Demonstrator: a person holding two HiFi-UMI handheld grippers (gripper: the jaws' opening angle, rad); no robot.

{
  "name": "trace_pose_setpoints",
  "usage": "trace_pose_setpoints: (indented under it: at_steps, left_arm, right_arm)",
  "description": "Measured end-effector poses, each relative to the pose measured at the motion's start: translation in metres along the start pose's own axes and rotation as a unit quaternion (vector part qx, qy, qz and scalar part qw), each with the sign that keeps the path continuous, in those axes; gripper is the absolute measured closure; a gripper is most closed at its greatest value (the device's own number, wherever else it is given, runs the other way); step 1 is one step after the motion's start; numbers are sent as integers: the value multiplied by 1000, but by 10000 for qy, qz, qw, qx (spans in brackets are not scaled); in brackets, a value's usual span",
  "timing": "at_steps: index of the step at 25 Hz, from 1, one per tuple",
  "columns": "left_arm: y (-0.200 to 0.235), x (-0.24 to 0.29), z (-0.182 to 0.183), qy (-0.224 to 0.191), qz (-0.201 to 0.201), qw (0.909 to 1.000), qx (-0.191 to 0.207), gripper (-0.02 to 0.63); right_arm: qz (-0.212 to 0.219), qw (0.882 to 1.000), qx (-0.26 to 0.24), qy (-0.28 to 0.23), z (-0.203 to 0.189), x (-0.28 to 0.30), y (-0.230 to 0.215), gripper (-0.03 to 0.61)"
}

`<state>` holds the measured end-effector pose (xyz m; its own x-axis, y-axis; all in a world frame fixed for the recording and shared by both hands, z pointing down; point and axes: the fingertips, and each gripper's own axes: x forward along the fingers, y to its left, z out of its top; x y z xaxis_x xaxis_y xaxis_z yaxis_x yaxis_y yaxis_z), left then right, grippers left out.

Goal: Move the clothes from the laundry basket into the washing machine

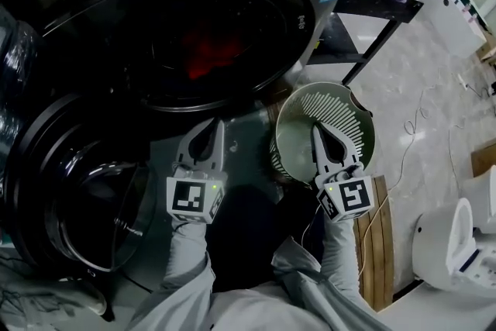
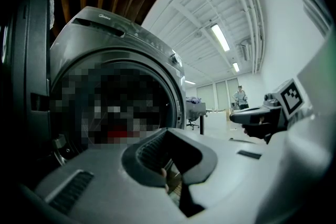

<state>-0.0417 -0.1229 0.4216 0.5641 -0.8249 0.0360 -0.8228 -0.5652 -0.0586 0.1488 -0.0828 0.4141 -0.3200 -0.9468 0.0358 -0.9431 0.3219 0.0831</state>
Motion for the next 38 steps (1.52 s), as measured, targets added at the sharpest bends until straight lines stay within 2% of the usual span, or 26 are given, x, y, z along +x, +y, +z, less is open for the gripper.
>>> trace_pose_setpoints:
  at_steps: [38]
  left_arm:
    - [-7,-5,0,37,-49,9999,111,594]
  right_arm:
    - [-70,9996,-20,-255,9,-13,6,563]
